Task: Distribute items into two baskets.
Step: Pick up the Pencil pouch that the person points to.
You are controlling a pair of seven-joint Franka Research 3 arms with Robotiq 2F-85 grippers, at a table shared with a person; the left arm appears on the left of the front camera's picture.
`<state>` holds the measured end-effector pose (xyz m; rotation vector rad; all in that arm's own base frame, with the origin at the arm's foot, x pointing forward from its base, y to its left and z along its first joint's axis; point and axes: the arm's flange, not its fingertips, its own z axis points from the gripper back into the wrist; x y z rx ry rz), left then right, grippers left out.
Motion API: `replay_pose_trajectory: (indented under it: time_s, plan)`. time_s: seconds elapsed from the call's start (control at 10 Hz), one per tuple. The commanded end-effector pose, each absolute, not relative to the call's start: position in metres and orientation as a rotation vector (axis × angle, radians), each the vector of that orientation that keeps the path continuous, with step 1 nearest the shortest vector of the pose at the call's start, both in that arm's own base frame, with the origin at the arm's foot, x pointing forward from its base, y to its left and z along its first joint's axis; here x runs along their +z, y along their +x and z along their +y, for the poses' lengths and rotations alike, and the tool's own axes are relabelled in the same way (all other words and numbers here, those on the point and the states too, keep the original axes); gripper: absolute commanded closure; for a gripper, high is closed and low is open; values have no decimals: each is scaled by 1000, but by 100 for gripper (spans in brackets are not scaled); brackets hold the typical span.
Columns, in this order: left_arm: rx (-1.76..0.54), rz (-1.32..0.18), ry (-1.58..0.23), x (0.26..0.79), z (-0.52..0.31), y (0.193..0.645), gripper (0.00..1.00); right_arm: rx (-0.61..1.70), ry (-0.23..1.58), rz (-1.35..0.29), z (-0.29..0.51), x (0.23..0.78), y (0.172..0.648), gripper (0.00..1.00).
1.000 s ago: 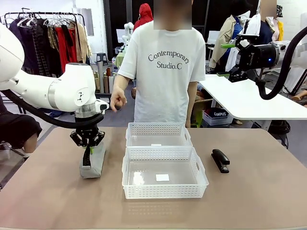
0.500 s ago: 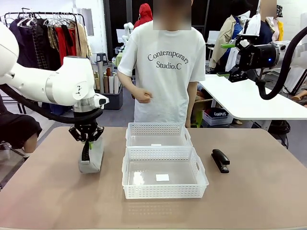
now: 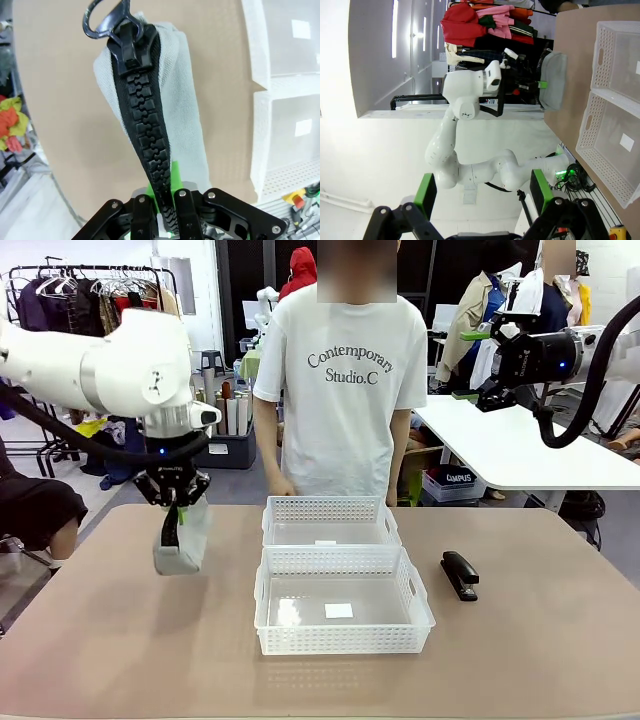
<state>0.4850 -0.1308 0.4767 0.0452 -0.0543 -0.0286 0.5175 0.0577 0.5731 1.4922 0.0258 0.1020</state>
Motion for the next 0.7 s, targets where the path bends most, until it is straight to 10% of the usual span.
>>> replay_pose_trajectory:
  time_s: [0.0, 0.6]
  plan:
    - [-57, -66, 67, 510, -132, 492, 100, 108, 1494, 25, 58, 575, 516, 0]
    - [-14, -103, 79, 621, -123, 494, 100, 108, 1494, 25, 58, 575, 516, 0]
